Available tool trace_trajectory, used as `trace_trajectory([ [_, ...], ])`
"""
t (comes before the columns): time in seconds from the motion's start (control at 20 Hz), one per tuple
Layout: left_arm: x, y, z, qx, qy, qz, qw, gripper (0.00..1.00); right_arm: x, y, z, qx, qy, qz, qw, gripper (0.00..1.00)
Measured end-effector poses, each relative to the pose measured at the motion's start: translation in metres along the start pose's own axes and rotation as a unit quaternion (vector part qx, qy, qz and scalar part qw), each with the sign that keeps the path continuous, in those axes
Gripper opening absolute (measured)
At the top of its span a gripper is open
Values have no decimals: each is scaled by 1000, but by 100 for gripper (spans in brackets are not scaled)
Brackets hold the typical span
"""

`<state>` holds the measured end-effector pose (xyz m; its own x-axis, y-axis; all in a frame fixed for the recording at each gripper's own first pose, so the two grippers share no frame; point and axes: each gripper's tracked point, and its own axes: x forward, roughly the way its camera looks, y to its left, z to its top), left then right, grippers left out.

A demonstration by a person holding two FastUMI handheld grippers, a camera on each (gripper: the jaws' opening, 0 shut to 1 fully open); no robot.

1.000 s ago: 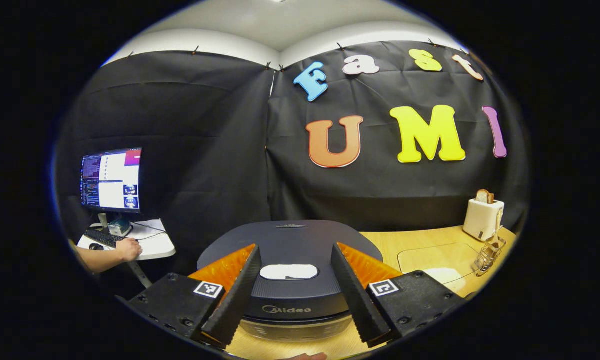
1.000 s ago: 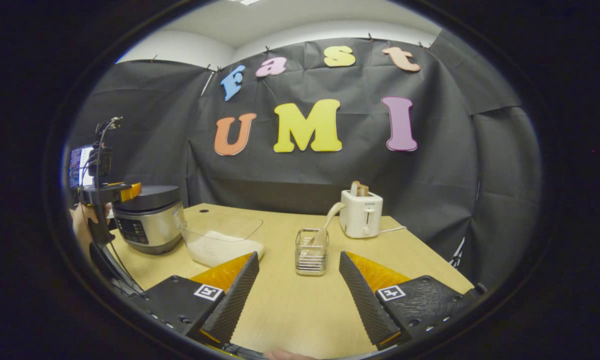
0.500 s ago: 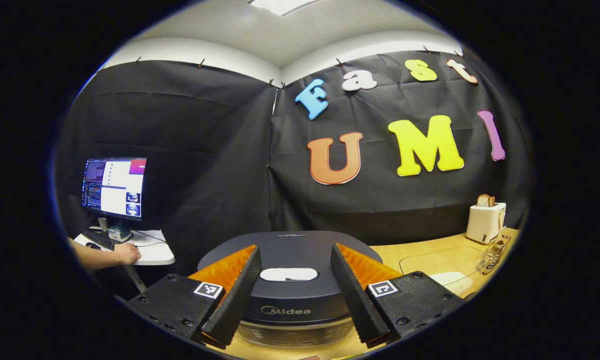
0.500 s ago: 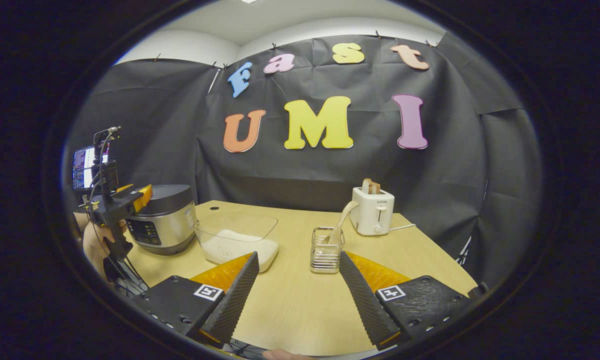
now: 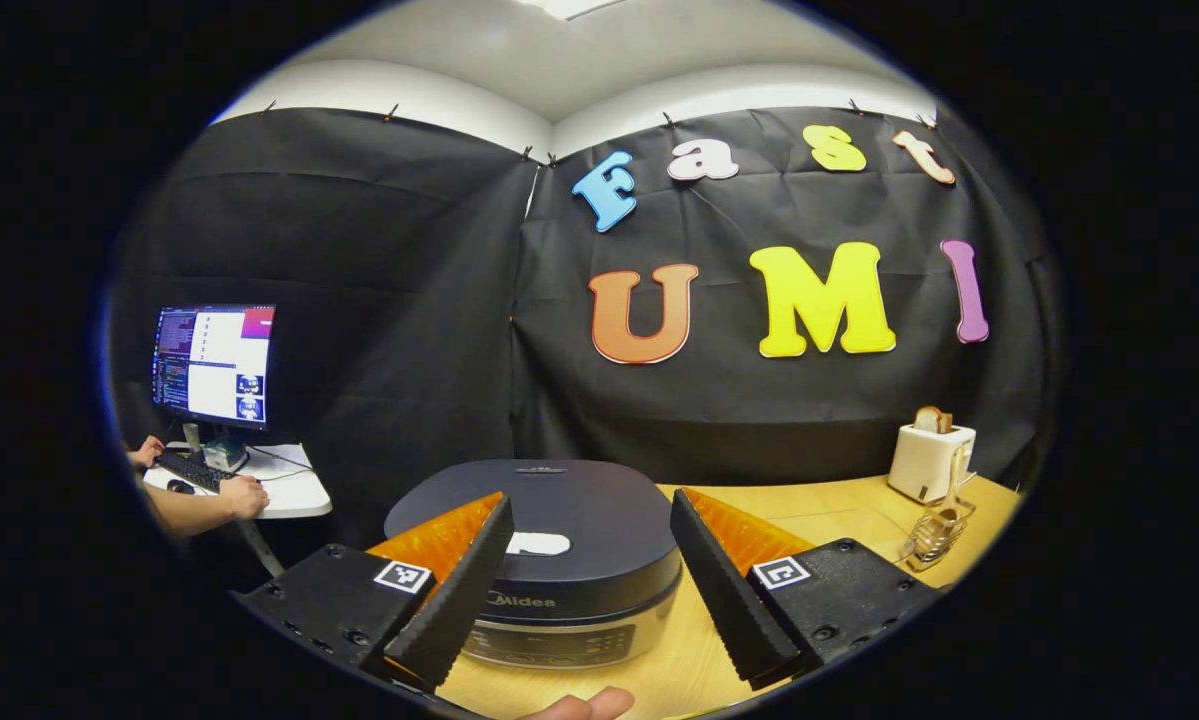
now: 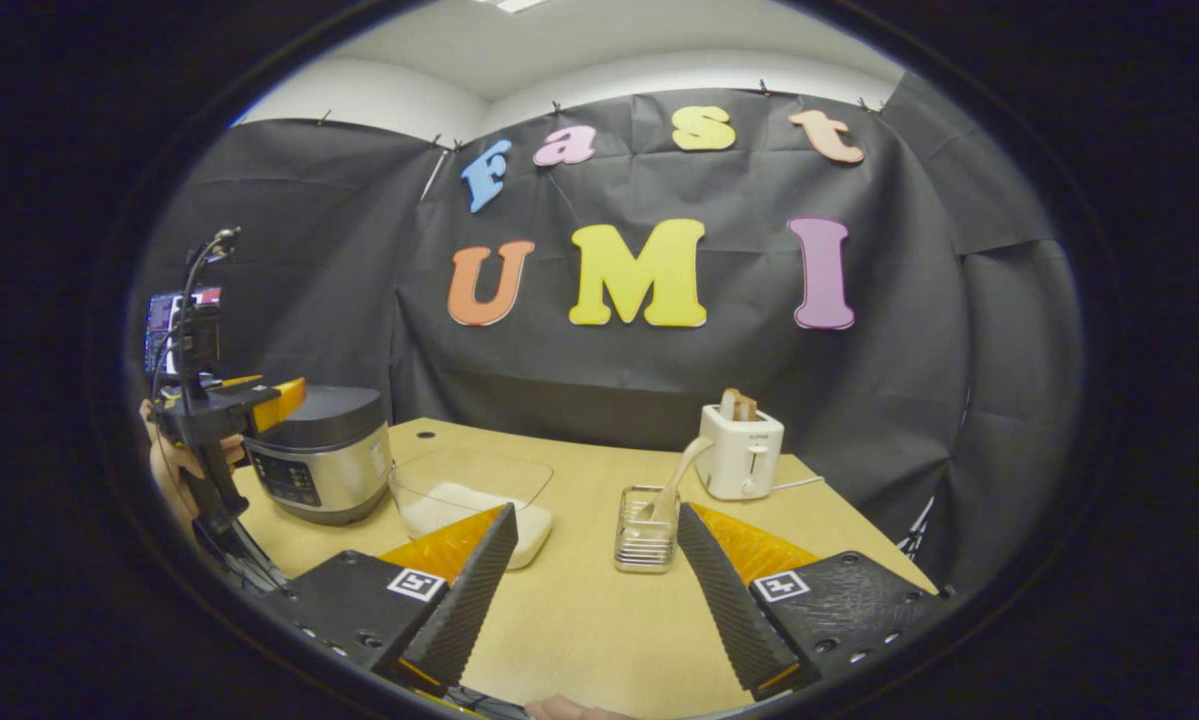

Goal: Close the left gripper, press the button to open the rice cooker; take a wooden spoon from the chopstick holder with the right hand, scoop a spoonful of rice and pour it into the rice cooker, then put the wooden spoon back into the chopstick holder.

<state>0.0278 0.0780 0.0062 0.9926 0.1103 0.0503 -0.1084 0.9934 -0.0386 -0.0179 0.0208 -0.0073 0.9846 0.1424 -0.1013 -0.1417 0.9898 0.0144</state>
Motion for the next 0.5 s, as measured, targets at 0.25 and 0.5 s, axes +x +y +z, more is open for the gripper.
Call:
trace_trajectory([
  [0.25, -36, -56, 21, 32, -4, -43, 999, 100, -3, -20, 27, 8, -23, -16, 1000, 96],
  [0.5, -69, -105, 25, 50, -28, -82, 995, 100, -5, -36, 21, 22, -26, -21, 999, 96],
])
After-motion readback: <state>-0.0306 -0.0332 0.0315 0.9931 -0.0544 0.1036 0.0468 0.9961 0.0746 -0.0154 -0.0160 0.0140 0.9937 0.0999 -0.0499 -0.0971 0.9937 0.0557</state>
